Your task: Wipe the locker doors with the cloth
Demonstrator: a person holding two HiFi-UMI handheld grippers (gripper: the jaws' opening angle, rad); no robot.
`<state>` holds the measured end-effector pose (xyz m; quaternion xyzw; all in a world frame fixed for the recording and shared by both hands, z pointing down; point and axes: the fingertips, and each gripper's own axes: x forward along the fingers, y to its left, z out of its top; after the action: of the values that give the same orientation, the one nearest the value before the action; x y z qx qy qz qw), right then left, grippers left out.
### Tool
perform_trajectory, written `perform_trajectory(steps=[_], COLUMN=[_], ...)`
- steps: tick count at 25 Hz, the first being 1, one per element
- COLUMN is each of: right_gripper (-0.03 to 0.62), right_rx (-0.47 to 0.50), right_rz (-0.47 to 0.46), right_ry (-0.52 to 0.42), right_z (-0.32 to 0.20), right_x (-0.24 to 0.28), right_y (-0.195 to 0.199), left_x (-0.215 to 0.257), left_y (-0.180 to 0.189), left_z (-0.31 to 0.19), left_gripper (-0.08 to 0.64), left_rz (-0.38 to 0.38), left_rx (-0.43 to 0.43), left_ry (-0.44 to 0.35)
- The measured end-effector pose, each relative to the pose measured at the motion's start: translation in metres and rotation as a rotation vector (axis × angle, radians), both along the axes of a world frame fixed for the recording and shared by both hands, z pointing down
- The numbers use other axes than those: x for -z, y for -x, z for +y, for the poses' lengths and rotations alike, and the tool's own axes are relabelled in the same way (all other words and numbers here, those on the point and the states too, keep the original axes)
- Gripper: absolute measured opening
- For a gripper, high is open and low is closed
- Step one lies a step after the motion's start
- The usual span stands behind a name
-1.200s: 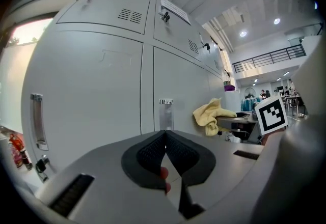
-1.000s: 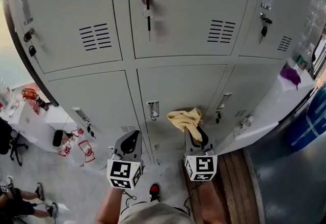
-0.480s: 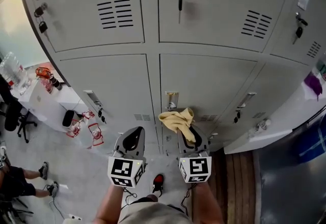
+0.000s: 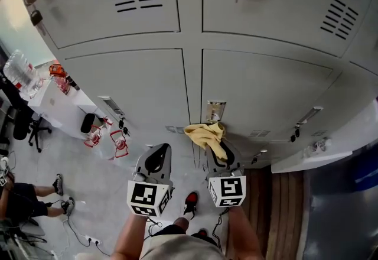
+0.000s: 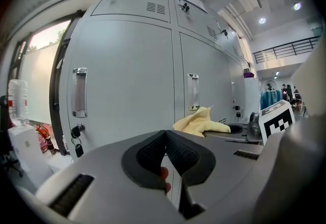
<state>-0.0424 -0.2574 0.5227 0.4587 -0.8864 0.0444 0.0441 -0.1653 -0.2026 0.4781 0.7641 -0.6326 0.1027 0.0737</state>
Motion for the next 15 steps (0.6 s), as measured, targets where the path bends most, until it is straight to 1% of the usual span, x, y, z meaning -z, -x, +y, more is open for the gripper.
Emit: perform_trajectory(steps=[7, 15], right_gripper=[0.129, 0.129], right_rx=[-0.003, -0.029], right_rz=[-0.015, -0.040], right_ry=[0.031, 0.040], right_z=[-0.014, -0.019], right_x=[-0.019, -0.023], right_y=[0.006, -0.002], left_x=[-0.019, -0.019], left_y=[0.007, 0.005], left_z=[-0.003, -0.007], left_gripper=[0.023, 0.023], left_rz=[-0.003, -0.012], left_rx=[0.018, 0.013], left_ry=[0.040, 0.039])
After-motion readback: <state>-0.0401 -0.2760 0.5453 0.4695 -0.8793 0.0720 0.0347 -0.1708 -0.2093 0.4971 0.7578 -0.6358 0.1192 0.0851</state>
